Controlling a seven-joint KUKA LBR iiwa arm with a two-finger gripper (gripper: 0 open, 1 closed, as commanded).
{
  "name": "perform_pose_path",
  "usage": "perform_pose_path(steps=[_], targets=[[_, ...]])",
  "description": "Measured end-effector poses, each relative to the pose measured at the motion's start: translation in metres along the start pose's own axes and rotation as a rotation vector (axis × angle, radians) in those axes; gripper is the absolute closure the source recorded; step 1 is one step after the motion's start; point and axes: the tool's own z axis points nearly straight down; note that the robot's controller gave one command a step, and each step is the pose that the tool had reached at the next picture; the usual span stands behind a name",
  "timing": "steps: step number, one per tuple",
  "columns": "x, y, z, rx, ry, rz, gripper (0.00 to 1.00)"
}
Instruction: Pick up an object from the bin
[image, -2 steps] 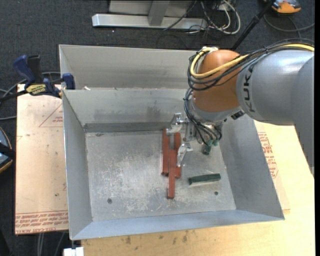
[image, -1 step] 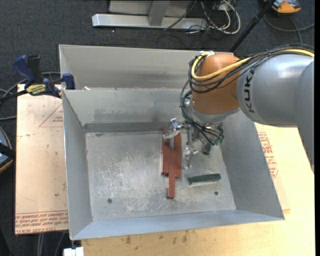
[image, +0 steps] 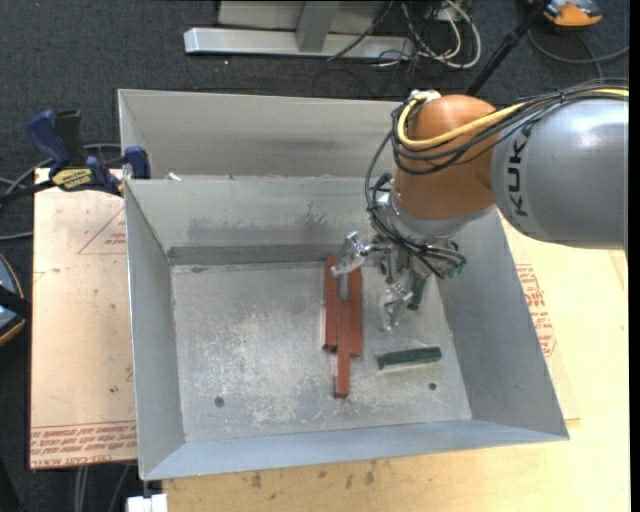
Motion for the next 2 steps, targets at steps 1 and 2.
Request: perform_pose_path(steps=[1,2], targets=[[0.0008,-0.0047,0.0416,0.006,-0.015,-0.082,0.0],[0.0017,-0.0049,0.043,0.005,-0.01,-0.101,1.0]])
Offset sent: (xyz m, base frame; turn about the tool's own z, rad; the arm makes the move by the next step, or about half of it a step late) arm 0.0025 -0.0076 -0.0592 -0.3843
